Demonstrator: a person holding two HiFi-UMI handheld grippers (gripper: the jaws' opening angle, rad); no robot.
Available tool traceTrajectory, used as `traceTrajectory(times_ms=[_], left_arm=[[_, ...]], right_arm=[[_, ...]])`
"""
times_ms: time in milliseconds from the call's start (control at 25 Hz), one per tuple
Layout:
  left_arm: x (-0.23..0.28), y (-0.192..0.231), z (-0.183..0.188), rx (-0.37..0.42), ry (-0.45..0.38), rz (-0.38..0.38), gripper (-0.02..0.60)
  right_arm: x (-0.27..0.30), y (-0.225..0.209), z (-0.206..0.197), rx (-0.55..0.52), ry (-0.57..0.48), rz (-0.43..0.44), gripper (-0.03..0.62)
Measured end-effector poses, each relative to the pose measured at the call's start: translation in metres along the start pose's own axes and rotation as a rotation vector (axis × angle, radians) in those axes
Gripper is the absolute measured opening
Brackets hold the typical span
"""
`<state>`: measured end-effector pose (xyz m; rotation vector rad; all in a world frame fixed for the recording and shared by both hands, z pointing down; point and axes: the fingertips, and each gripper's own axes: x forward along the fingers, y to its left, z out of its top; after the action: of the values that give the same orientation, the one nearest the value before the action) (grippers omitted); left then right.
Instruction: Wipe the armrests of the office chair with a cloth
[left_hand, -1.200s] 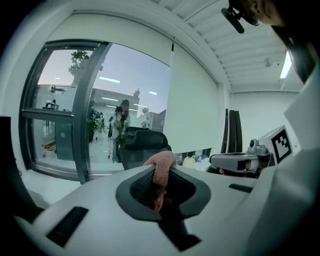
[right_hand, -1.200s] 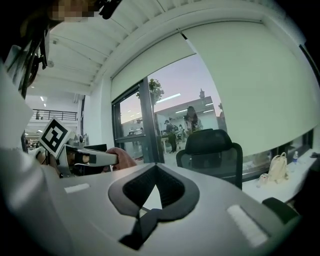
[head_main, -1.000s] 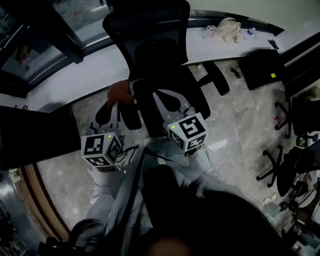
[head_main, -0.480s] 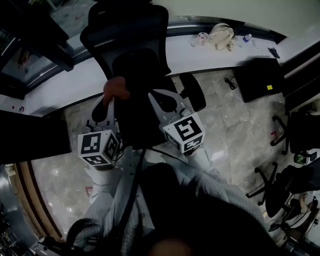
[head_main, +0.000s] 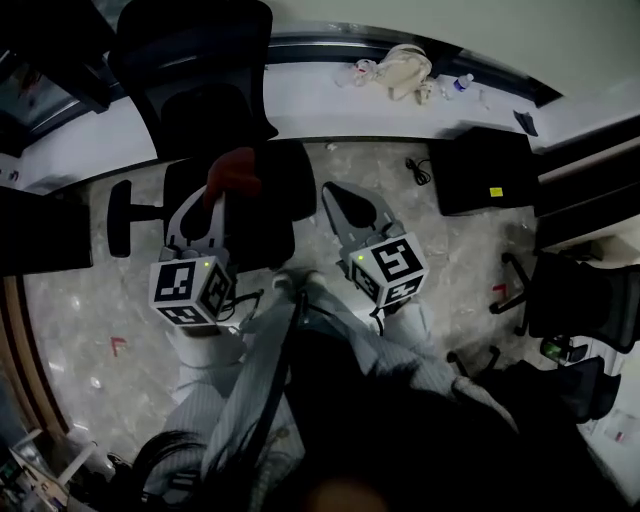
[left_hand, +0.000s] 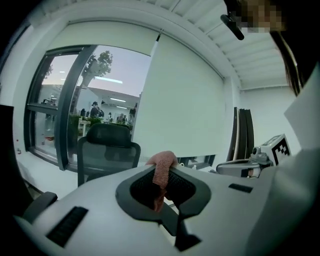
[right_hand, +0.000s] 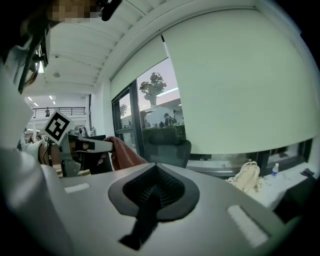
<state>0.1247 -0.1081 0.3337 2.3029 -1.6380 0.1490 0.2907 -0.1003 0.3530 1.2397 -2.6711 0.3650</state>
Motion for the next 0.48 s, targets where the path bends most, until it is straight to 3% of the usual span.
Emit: traceTrajectory(times_ms=[280,480], left_arm=[[0.021,-0.046,-0.057,0.014,0.127,-0.067,0.026],[0.054,-0.069,-0.142,0.056,0.302,-0.12,0.026]], right_arm=[[-0.016,-0.015,-0.03,0.03,0.043,0.013,0.002],[-0.018,-0.025,-0.067,0.06,0.112,0.025,0.002]])
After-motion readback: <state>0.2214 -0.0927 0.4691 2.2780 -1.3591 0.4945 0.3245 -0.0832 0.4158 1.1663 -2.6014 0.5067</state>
